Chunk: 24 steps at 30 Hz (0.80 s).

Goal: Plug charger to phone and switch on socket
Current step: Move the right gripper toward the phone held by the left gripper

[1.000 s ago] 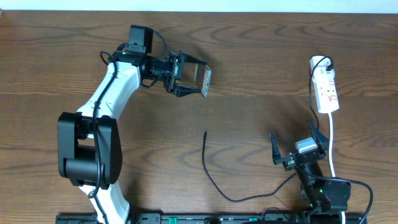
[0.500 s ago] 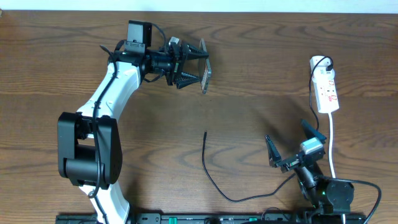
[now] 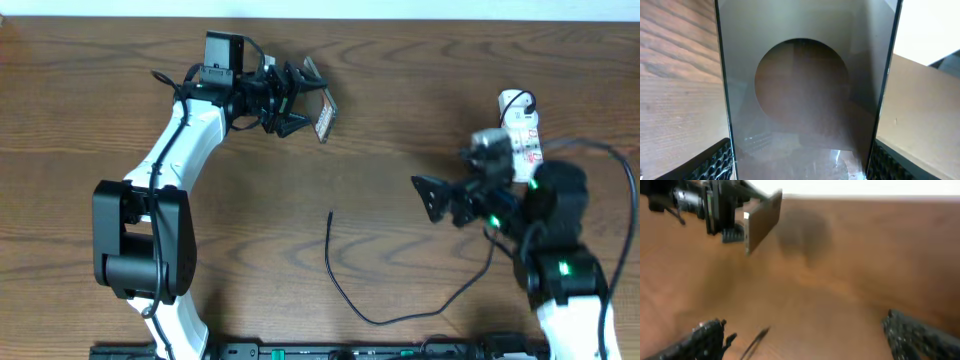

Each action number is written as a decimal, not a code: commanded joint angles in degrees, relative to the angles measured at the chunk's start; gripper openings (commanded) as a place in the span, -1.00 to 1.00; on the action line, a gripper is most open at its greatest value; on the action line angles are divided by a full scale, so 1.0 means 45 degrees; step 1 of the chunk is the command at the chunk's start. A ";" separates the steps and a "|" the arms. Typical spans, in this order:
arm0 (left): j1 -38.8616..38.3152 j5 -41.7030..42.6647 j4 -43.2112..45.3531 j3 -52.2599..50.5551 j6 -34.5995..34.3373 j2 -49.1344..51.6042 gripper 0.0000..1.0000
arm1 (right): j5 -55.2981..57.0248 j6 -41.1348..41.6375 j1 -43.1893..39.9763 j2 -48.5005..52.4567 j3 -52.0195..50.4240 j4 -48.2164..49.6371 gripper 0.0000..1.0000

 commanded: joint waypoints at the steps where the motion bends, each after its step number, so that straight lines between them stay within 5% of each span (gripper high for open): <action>1: -0.0068 -0.0617 0.0719 0.0306 -0.0374 -0.0350 -0.85 | -0.0180 0.0316 0.1035 0.1928 0.1549 -0.0044 0.99; 9: -0.0627 -0.1875 0.1613 0.0306 -0.2487 -0.0350 -0.85 | 0.0627 0.0257 0.3249 0.4075 0.2599 0.2093 0.98; 19: -0.1603 -0.1870 0.2681 0.0306 -0.3483 -0.0350 -0.86 | 0.0015 0.0894 0.3507 0.4075 0.2599 0.2783 0.99; 24: -0.1681 -0.1180 0.2696 0.0306 -0.3949 -0.0355 -0.86 | 0.2050 0.2059 0.3507 0.4075 0.2599 0.2579 0.99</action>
